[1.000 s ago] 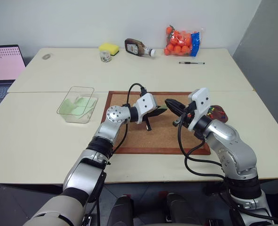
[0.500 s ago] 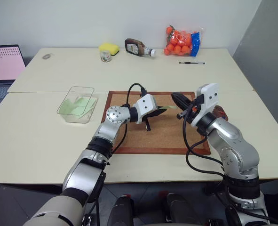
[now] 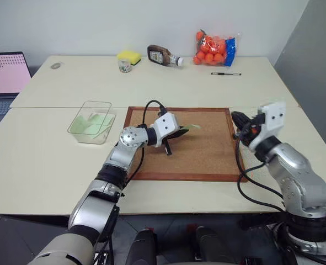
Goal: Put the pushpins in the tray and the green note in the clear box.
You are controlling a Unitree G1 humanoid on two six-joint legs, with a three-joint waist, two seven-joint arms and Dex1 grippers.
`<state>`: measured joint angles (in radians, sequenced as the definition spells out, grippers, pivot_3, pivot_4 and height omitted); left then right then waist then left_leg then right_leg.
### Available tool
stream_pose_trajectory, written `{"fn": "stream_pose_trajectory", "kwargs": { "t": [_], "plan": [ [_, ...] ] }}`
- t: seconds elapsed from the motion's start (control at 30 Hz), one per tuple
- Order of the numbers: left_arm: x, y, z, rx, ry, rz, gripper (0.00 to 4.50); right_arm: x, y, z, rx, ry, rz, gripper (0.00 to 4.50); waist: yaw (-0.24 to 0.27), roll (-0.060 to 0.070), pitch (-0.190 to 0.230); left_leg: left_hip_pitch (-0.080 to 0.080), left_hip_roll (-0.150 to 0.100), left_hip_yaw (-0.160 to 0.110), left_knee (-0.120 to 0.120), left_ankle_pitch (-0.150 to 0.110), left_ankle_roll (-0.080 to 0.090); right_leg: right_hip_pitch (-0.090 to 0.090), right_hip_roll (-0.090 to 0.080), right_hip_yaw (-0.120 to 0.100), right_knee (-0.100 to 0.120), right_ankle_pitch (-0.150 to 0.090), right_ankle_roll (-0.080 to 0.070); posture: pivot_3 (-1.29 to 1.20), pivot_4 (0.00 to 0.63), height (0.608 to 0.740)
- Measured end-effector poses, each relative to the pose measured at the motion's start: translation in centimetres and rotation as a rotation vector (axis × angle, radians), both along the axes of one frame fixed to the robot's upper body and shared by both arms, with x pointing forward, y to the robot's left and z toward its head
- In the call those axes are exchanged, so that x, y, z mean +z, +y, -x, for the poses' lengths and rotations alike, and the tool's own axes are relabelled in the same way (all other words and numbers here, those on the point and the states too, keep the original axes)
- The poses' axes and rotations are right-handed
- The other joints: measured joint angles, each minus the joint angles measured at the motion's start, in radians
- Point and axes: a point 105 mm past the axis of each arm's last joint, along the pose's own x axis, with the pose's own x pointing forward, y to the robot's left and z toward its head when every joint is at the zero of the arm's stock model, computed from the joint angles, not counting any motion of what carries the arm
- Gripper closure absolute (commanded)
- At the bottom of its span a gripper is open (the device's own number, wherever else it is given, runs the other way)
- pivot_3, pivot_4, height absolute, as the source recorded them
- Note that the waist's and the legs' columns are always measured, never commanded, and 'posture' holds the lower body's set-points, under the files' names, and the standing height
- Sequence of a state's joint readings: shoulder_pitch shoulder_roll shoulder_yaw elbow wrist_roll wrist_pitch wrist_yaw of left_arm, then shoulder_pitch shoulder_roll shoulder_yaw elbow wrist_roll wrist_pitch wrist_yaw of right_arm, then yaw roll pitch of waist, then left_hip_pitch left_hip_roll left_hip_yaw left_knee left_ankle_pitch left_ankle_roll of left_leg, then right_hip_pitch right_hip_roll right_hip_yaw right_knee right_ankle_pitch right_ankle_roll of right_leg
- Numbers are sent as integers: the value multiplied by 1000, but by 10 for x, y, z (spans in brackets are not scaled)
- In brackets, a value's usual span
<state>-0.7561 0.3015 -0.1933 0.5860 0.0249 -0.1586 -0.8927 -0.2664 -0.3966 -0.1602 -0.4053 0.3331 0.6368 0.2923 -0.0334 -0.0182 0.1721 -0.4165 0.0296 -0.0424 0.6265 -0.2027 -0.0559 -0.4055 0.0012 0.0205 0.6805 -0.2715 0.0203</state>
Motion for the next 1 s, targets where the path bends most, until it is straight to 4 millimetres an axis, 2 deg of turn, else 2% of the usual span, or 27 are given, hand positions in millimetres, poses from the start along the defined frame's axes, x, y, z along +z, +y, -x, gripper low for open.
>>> {"fn": "stream_pose_trajectory", "kwargs": {
  "t": [0.27,0.47,0.7,0.83,0.87,1.0],
  "plan": [
    [11,13,8,45,-1,-7,4487,-46,-53,-19,-219,129,103,4500,2,0,0,0,0,0,0,0,0,0,0,0,0,0,0,0,150,740],
    [14,16,9,70,-5,2,4487,-60,-69,-32,-268,159,121,4500,2,0,0,0,0,1,0,0,0,0,0,1,0,0,0,0,150,740],
    [15,17,8,90,-8,8,4500,-63,-72,-36,-269,154,122,2978,2,0,0,0,0,1,0,0,0,0,0,1,0,0,0,0,150,740],
    [15,17,8,94,-9,10,4500,-63,-71,-36,-267,148,121,1942,2,0,0,0,0,1,0,0,0,0,0,1,0,0,0,0,150,740],
    [15,17,8,94,-9,10,4500,-63,-71,-36,-267,148,120,1857,2,0,0,0,0,1,0,0,0,0,0,1,0,0,0,0,150,740],
    [15,17,8,95,-10,10,4500,-64,-70,-35,-265,151,117,995,2,0,0,0,0,1,0,0,0,0,0,1,0,0,0,0,150,740]
  ]
}}
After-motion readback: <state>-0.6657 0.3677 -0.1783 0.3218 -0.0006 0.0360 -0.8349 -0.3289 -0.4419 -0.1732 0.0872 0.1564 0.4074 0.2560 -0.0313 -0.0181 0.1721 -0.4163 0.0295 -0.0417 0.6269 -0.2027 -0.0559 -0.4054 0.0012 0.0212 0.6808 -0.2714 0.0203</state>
